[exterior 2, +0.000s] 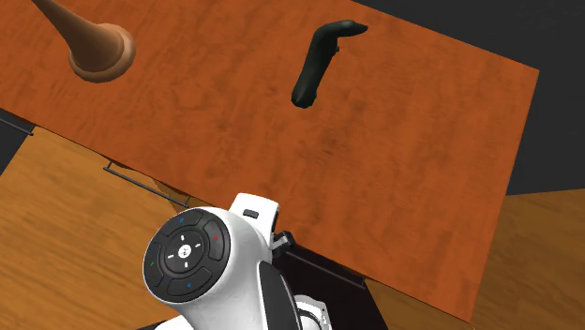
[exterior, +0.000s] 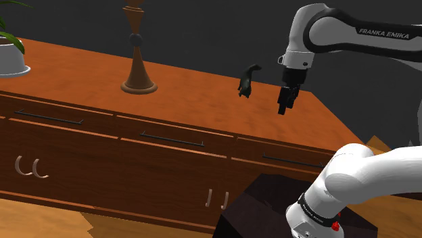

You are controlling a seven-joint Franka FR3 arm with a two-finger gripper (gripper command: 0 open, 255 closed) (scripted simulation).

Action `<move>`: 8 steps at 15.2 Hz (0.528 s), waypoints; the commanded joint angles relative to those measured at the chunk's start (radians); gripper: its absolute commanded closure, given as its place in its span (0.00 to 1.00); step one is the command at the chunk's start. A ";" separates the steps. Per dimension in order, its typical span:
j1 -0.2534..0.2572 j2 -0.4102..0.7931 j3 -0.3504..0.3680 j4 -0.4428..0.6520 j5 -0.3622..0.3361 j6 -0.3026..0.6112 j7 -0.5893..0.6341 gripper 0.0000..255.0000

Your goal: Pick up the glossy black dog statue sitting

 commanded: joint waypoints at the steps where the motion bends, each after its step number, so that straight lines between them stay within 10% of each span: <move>1: 0.000 0.000 0.000 0.000 0.000 0.000 0.000 0.00; 8: -0.046 0.229 -0.017 0.089 -0.036 0.182 0.069 0.00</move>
